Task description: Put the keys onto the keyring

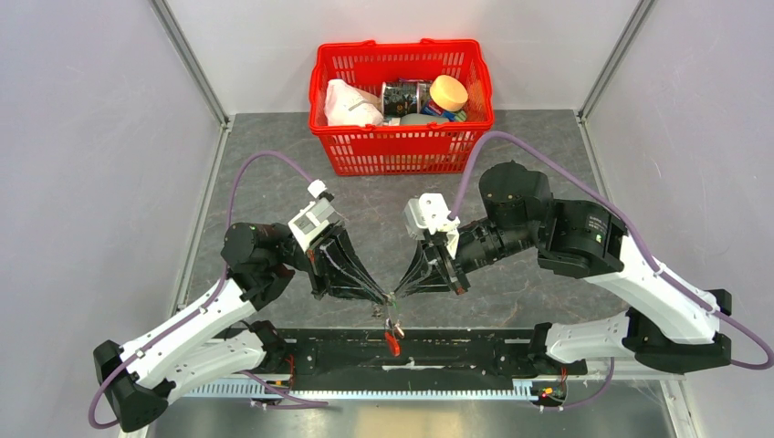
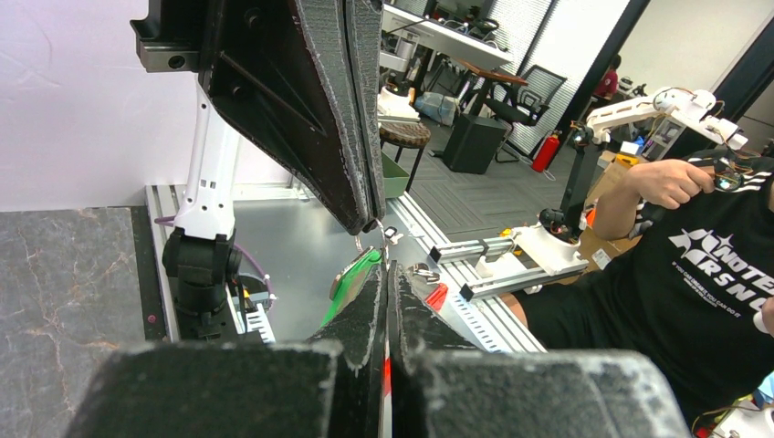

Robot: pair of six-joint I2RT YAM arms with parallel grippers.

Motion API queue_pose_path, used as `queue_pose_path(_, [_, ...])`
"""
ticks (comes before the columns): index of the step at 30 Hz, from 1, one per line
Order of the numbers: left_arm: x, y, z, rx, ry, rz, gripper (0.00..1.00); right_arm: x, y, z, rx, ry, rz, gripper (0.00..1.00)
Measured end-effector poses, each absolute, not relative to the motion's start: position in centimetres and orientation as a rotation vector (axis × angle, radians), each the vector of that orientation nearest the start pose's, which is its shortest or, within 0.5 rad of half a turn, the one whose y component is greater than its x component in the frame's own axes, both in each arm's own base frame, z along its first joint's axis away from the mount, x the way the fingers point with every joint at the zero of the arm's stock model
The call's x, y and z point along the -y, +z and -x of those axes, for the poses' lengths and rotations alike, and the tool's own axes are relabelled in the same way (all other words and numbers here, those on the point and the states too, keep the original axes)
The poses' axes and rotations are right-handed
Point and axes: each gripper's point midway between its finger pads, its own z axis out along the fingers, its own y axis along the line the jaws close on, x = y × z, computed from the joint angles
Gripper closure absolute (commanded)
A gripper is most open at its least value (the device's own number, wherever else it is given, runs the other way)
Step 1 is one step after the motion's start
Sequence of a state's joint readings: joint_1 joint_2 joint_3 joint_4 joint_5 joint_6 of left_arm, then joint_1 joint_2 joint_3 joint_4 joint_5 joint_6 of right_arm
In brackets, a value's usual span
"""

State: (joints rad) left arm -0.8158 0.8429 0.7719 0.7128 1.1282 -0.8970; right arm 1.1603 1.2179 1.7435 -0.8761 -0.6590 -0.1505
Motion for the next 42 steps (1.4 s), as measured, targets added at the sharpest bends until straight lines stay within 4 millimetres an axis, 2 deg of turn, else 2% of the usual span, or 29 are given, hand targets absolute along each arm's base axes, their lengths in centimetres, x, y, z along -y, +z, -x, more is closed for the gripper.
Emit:
queue_pose_path(23, [26.8,40.6,-1.7,-1.055,-1.917,-1.193,0.98,-31.0,42.5,-1.8,-1.272,1.314,1.622,1.0])
queue_pose_path(35, [26.8,41.6,-1.9,-1.016,-1.906,-1.149,0.98,-31.1,41.7,-1.6,-1.264,1.327,1.644,1.0])
queue_pose_path(41, [26.8,42.1,-2.0,-1.0,-1.911,-1.122,0.98,-31.1,42.1,-1.6,-1.226,1.323,1.643,1.0])
queue_pose_path(42, [26.8,42.2,-2.0,-0.999,-1.913,-1.119,0.98,-31.1,42.1,-1.6,-1.223,1.322,1.64,0.96])
